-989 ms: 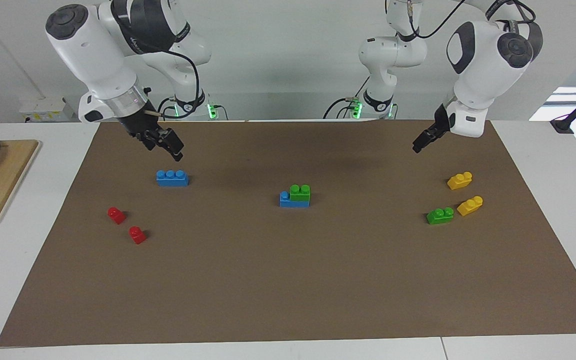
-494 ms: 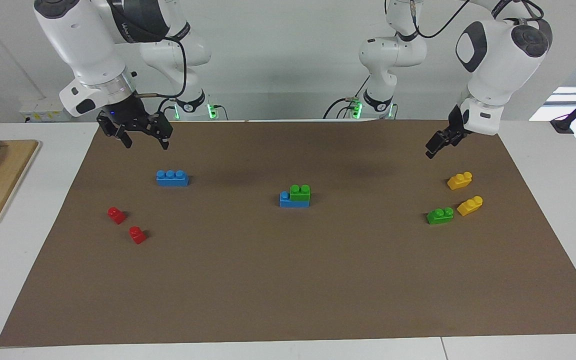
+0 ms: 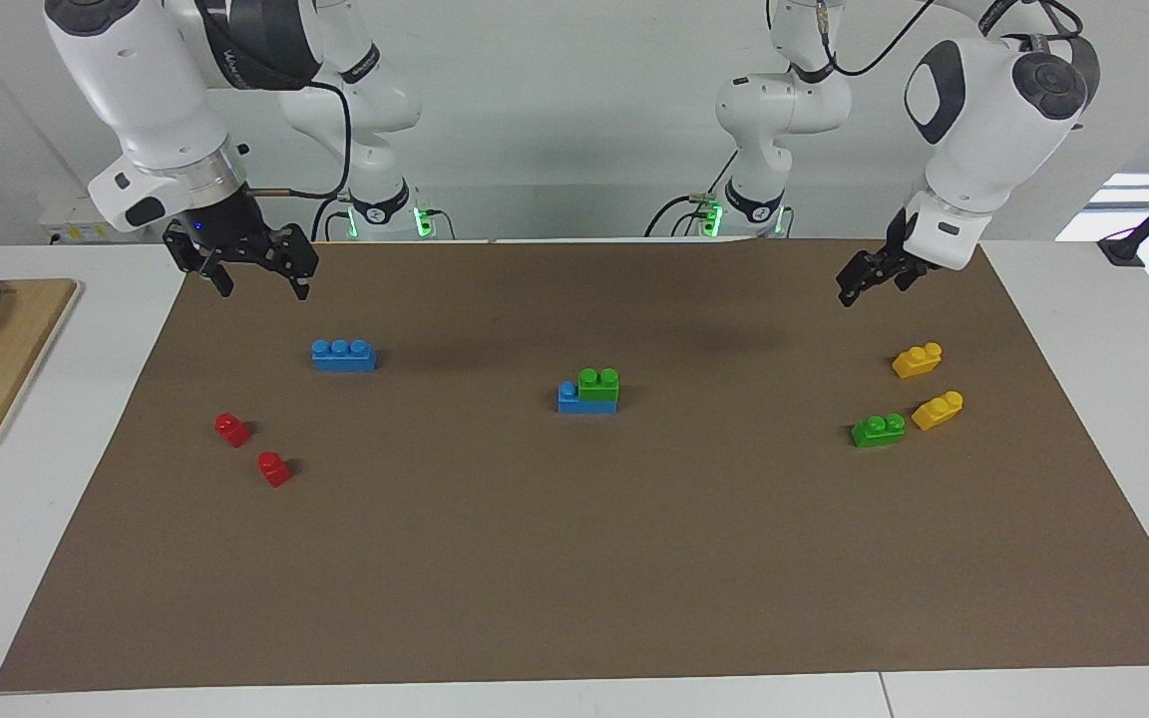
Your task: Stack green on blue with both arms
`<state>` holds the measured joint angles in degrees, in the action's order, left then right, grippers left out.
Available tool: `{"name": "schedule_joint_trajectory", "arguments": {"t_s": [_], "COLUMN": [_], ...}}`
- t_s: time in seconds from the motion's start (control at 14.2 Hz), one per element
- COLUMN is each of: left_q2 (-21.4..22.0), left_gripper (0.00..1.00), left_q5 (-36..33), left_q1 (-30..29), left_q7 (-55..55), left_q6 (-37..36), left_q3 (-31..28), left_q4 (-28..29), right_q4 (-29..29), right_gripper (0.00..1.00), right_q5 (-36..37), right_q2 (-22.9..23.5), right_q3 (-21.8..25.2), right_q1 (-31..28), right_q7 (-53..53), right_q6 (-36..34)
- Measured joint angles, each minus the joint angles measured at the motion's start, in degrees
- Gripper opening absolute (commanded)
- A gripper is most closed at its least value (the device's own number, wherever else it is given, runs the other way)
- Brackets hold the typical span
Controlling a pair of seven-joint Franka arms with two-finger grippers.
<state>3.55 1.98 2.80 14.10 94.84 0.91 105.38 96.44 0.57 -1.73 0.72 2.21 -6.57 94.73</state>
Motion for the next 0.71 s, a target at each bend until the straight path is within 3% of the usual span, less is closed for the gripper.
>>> {"name": "schedule_joint_trajectory", "arguments": {"t_s": [0.28,0.71], "left_q2": [-3.52,-3.53], "left_gripper": [1.0,1.0], "left_q5": [-0.12,-0.14], "left_q1": [-0.28,-0.95], "left_q7": [-1.2,-1.63], "left_q6": [-1.72,-1.01], "left_q3": [-0.21,-0.14], "left_q4": [-4.93,-6.88], "right_q4": [-0.02,-0.06], "right_gripper": [0.98,0.98], "right_q5": [0.01,0.65], "right_q2": [-0.03,-0.04], "right_q3": [-0.03,-0.04], "right_q1": [0.0,0.0], "right_q7": [0.0,0.84], "right_q6": [0.0,0.0]}}
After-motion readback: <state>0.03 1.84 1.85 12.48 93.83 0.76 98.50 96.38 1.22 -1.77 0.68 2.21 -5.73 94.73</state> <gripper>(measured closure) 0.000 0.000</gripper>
